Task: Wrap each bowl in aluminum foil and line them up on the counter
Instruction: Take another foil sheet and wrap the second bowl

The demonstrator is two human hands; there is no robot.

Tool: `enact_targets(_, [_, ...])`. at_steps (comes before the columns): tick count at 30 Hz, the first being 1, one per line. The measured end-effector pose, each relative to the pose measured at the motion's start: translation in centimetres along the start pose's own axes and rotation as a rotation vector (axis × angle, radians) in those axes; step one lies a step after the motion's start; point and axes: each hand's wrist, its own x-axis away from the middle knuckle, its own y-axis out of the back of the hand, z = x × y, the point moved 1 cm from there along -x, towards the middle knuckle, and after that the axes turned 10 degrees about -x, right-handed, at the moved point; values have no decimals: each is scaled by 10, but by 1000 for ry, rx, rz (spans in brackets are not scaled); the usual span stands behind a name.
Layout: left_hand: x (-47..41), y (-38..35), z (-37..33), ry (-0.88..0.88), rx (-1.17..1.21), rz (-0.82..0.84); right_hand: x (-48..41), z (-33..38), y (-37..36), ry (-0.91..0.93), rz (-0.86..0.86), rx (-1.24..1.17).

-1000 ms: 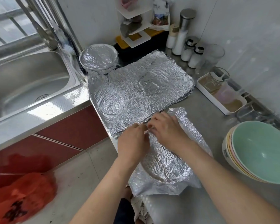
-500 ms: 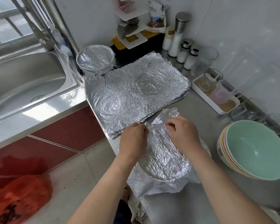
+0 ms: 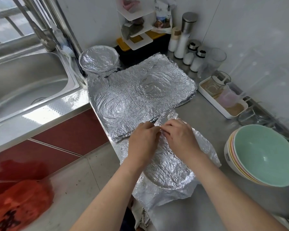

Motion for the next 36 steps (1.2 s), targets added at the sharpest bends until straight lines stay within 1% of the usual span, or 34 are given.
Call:
enact_targets(10, [0,-19,8,-57,-41,-25,-1,-5,-4,-3,16,-3])
enact_targets(13, [6,-19,9,-67,-24,-37,-2,-3,-6,21,19,-21])
enact_targets(16, [15,-14,11,-45,-48,-31,-1,2,-6,50,11,-41])
enact_targets(20, [29,-7,22,36,-111,-12,6,-3,1,30,-105,-34])
enact_targets(22, [33,-4,25,71,-118,-15,10,-5,2,21,-129,-32])
enact_targets(24, [32,-3,25,115,-92,-47,11,-5,1,31,-129,-29])
enact_targets(27, [24,-5,22,127,-51,-81,10,-5,-3,35,-130,-31])
enact_targets(32, [19,-8,22,171,6,-21,4,-7,-9,14,-107,-19])
enact_targets(36, [20,-9,22,157,16,-10,0,-6,-11,-15,-116,-44])
